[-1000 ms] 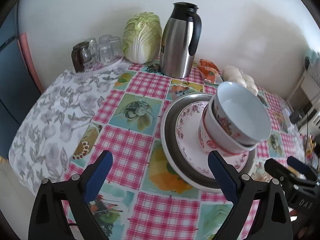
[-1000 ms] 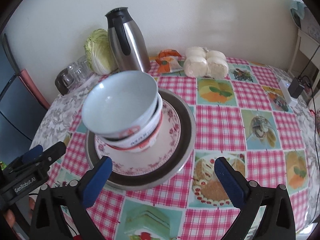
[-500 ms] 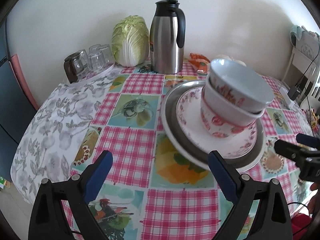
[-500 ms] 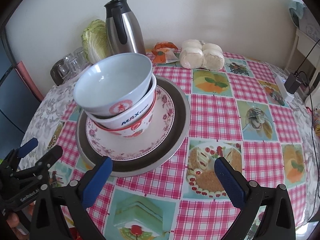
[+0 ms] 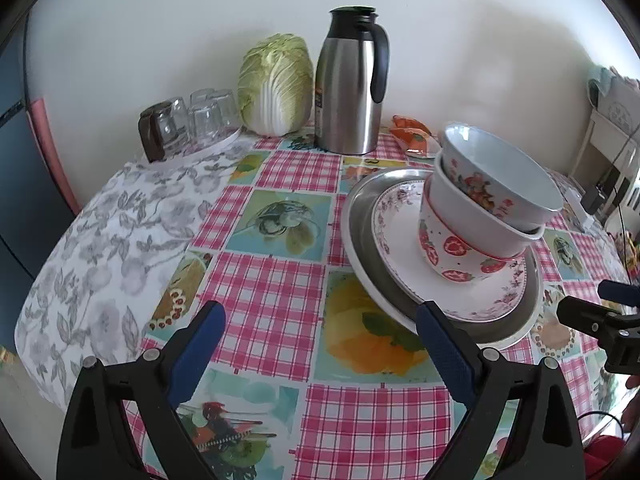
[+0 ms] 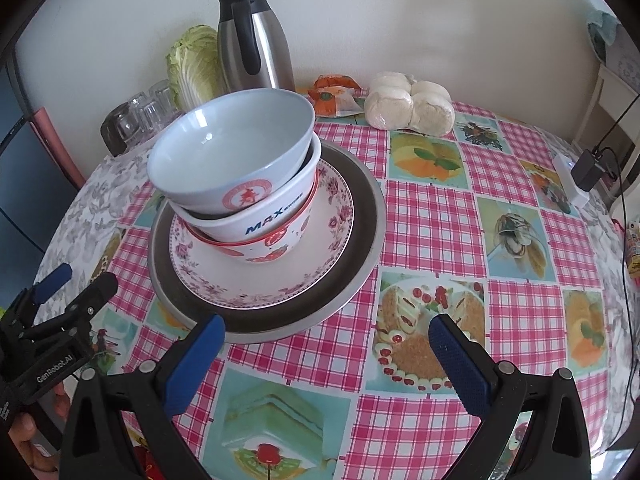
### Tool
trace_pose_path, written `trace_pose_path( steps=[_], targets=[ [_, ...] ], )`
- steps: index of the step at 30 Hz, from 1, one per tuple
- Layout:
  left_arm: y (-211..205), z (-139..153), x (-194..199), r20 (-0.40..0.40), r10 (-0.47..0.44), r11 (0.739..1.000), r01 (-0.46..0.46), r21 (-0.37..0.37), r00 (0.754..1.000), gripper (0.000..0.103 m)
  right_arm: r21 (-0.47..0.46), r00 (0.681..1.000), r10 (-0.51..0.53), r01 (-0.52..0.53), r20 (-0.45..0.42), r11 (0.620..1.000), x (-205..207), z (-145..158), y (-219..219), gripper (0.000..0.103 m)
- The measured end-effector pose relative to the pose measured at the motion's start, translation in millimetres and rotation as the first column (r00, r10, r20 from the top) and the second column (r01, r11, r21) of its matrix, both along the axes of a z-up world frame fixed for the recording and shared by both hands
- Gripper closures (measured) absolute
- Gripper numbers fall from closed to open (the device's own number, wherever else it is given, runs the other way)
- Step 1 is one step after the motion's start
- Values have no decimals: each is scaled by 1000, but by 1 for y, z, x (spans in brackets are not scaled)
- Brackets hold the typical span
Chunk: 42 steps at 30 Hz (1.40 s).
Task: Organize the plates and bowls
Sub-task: 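Raise both grippers and withdraw them from the dish stack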
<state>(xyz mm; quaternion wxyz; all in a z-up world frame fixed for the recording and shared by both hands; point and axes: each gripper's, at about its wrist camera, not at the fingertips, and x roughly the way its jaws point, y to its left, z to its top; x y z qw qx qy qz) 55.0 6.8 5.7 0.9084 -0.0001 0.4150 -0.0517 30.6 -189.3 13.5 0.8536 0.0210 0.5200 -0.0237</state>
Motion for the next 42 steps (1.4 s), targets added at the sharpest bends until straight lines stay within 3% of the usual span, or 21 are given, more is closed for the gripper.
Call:
trace_pose_path(
  steps=[10,42],
  targets=[
    [-12,1,-1,4,-59,998,59,10,998,7,-3,1000,2,-2,-10,1000,1,-2,-2,0],
    [-15,0,-8,12,-87,996,87,33,996,7,-11,1000,11,-12,-28,1000,2,-5,-3,0]
  ],
)
